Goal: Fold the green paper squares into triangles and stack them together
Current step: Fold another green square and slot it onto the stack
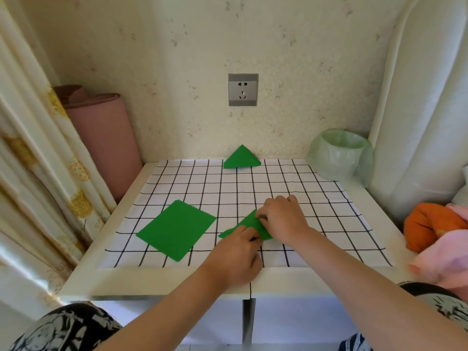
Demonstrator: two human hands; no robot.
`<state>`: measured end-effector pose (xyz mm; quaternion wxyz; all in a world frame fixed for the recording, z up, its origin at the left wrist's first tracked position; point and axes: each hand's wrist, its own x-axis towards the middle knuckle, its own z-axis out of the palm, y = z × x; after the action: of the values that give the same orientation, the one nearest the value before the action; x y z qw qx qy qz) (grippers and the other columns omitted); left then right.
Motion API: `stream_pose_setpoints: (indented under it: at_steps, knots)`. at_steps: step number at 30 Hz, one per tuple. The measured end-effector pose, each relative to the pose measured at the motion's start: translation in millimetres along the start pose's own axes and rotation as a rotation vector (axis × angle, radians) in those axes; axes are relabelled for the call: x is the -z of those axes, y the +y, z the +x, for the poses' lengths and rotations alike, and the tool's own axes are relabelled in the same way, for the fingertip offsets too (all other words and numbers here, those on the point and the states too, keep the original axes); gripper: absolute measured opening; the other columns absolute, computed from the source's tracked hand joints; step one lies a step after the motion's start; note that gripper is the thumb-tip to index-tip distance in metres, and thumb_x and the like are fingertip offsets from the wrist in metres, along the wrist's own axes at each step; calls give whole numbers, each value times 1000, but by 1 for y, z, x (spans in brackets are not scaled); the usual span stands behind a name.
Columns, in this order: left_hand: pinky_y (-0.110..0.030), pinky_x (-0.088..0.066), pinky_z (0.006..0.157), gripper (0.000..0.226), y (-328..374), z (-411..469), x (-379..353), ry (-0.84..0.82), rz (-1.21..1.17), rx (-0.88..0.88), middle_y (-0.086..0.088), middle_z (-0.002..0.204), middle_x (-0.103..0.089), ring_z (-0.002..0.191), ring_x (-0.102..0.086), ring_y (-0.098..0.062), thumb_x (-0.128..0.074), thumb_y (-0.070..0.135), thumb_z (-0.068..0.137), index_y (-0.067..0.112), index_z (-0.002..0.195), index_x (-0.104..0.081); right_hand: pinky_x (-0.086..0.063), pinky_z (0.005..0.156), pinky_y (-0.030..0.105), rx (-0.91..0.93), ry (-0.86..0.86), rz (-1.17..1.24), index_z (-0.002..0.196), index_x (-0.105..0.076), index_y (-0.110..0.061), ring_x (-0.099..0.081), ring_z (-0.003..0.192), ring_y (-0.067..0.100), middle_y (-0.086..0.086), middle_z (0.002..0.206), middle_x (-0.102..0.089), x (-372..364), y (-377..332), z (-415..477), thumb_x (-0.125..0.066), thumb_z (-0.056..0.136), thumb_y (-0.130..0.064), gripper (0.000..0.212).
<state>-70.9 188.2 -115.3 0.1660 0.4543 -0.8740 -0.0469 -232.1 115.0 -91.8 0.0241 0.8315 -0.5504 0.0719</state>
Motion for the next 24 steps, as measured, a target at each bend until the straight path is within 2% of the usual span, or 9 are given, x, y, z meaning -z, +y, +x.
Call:
stream_pose_setpoints:
  at_steps: [5, 9, 11, 13, 16, 20, 24]
  knots:
    - [-35, -51, 74, 43, -1, -2, 1, 12, -15, 6, 1, 104, -58, 96, -49, -19, -35, 31, 83, 14, 105, -68, -33, 85, 37, 114, 85, -95, 94, -75, -31, -50, 98, 20, -10, 103, -67, 0, -2, -20, -55, 93, -27, 21]
    - [-32, -47, 69, 43, 1, -3, 0, 25, -5, -6, 1, 101, -57, 94, -47, -18, -35, 29, 84, 19, 110, -68, -29, 75, 35, 186, 109, -174, 73, -75, -29, -51, 87, 19, -13, 83, -66, -8, -3, -36, -63, 79, -23, 14]
    - [-35, -48, 68, 41, 2, -2, 1, 23, 9, -4, 1, 97, -55, 93, -46, -18, -34, 29, 84, 17, 106, -68, -26, 72, 35, 180, 142, -169, 67, -73, -27, -50, 81, 19, -13, 74, -63, -10, -4, -45, -61, 77, -26, 16]
    - [-37, -49, 67, 40, 3, -2, 2, 12, 30, 3, 0, 97, -54, 93, -46, -18, -34, 30, 85, 16, 104, -67, -25, 71, 34, 150, 174, -141, 67, -73, -26, -48, 79, 18, -12, 71, -62, -9, -6, -55, -51, 80, -29, 26]
    - [-33, -45, 64, 41, 5, -3, 4, -17, 89, 19, -2, 100, -54, 98, -47, -20, -35, 30, 87, 15, 110, -65, -27, 74, 34, 140, 183, -112, 74, -75, -27, -48, 83, 17, -13, 78, -64, -11, -8, -65, -37, 83, -34, 40]
    - [-33, -41, 74, 30, 12, -4, 10, -77, 162, 93, -5, 109, -52, 108, -45, -22, -41, 22, 92, 10, 111, -62, -31, 78, 35, 128, 178, -120, 81, -75, -26, -51, 89, 18, -12, 89, -69, -13, -7, -71, -35, 85, -35, 42]
    - [-29, -32, 69, 22, 10, -8, 17, -100, 211, 186, -5, 109, -51, 107, -44, -21, -42, 18, 91, 8, 99, -60, -34, 79, 37, 117, 198, -132, 78, -74, -25, -52, 88, 19, -13, 90, -70, -14, -9, -73, -36, 86, -34, 40]
